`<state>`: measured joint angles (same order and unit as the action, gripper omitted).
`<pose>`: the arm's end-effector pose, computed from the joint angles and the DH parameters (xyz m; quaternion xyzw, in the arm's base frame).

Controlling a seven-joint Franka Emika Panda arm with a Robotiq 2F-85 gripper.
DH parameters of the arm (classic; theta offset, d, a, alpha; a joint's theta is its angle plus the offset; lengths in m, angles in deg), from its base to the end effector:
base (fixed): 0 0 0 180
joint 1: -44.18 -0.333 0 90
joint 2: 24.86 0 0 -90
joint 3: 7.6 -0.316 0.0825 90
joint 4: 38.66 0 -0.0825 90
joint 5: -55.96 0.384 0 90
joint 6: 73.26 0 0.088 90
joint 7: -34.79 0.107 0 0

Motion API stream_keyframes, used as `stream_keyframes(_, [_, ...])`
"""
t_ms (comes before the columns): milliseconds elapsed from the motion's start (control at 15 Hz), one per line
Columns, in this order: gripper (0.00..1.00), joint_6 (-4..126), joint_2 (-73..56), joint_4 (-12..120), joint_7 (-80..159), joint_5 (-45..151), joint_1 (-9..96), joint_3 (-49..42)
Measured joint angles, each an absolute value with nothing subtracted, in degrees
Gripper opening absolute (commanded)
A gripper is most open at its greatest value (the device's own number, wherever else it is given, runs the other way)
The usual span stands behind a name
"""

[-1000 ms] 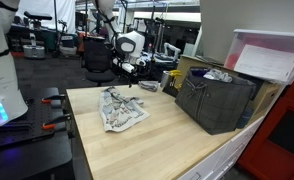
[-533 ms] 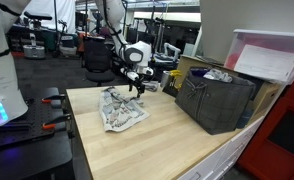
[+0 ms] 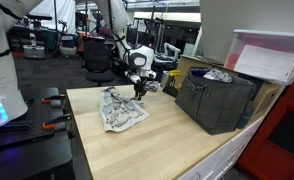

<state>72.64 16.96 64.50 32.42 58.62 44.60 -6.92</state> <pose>0.6497 -0.0126 0.1408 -0.9999 0.0065 -0.0084 0.0090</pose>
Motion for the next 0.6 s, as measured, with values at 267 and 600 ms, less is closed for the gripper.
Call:
stream_keyframes(267, [0.0, 72.54, 17.16, 64.09, 34.46, 57.73, 44.18, -5.04])
stream_keyframes(600, [0.0, 71.96, 17.12, 63.35, 36.85, 57.72, 43.37, -5.62])
